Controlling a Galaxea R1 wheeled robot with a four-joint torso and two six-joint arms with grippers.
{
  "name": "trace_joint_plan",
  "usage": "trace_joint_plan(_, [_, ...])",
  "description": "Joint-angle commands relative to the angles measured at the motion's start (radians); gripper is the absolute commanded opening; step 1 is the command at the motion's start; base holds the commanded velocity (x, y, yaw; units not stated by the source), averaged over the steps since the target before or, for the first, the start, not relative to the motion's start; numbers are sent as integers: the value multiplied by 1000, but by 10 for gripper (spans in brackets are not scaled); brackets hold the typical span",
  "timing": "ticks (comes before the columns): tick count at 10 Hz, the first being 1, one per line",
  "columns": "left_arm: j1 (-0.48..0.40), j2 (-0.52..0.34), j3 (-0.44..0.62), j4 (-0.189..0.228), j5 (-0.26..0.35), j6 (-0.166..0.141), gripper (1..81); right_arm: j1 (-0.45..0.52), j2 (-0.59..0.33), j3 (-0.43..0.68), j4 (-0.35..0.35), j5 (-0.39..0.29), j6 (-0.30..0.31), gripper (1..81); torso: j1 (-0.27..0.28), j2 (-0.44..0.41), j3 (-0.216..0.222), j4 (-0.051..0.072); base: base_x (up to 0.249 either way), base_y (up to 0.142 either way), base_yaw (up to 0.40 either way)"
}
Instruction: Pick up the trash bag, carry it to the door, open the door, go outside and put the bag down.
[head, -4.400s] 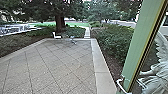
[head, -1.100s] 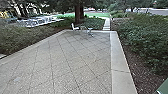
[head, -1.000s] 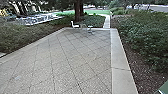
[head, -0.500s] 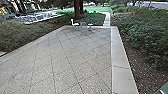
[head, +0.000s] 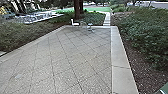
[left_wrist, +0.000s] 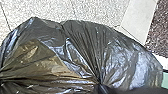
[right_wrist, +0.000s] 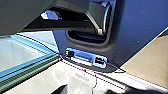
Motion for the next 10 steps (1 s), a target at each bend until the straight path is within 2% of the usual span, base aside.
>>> trace_joint_plan(1, [-235,-85,-13,-102,186,-2,10,1,6,11,-10,-69,-4,811,0,0,0,0,0,0,0])
trace_joint_plan(5, [-347,-128,-25,-143,274,-3,10,-1,11,8,-11,-68,-4,811,1,0,-1,0,0,0,0])
trace_joint_plan(8, [-332,-116,-30,-131,274,-2,10,1,14,3,-11,-68,-4,811,1,1,-1,0,0,0,0])
trace_joint_plan(9, [-326,-107,-40,-132,274,0,811,1,14,3,-11,-68,-4,811,1,1,-2,0,0,0,0])
trace_joint_plan(10, [-326,-96,-63,-135,275,-2,811,1,15,3,-14,-68,-4,811,1,1,-2,0,0,0,0])
